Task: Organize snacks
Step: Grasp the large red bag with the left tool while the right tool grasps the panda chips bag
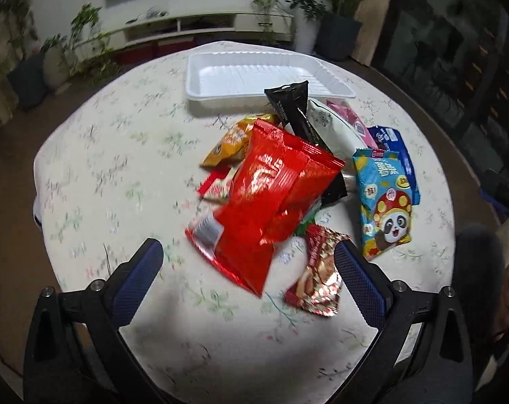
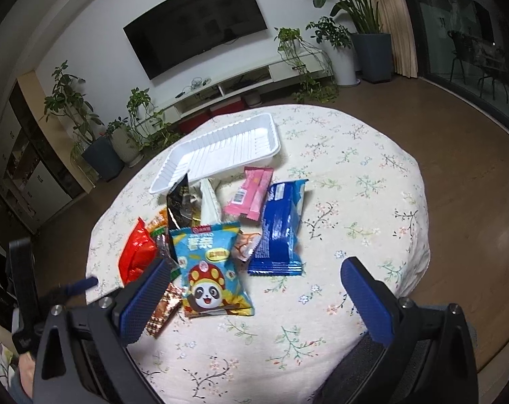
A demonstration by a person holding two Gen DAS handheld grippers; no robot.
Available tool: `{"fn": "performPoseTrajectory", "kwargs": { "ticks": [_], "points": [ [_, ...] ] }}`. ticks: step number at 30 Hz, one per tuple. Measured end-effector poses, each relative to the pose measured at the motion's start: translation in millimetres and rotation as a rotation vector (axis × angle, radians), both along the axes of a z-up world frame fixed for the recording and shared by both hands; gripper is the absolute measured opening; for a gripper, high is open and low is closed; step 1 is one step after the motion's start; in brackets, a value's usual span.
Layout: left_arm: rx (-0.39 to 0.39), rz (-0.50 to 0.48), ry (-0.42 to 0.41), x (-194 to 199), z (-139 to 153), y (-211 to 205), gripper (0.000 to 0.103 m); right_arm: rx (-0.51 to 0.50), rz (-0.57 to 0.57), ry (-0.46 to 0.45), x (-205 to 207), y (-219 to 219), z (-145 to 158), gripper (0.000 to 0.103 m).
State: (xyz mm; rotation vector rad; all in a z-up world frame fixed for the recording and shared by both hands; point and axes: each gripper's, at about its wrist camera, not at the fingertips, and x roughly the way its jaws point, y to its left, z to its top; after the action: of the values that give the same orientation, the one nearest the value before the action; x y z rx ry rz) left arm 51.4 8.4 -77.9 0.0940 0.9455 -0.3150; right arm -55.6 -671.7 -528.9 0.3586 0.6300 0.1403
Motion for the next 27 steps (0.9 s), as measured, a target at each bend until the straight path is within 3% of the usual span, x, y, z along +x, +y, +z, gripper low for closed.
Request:
{"fn": "performPoseTrajectory", "kwargs": {
  "ticks": [4,6,10,19,21,23,27],
  "points": [
    [0.059,-0.069,-0.035,16,-2,-6,0.101,-0.007,0.039,0.035,7,2,-5,0.103],
    [0.062,-0.100,-0.026,24,-5,-7,0.094,-0.020,0.054,0.046,9,6,-7,0.103],
    [0.066,-0.176,-0.008,31,-11,-14,0.068,-0.038,0.083,0.068,15,14,-11,0.101],
    [0.116,-0.254,0.016,47,-26,-29,0.064,-0.065,0.114,0.093,19,28,-14,0.100],
    [0.113,-0.262,0.023,47,-27,-30,0.063,-0.067,0.115,0.100,21,29,-15,0.100],
    [0.109,-0.265,0.025,47,-28,-31,0.054,-0.076,0.123,0.103,21,32,-15,0.100],
    [-0.003,-0.252,0.078,52,-28,-19,0.039,-0.098,0.137,0.107,22,39,-16,0.096]
  ]
}}
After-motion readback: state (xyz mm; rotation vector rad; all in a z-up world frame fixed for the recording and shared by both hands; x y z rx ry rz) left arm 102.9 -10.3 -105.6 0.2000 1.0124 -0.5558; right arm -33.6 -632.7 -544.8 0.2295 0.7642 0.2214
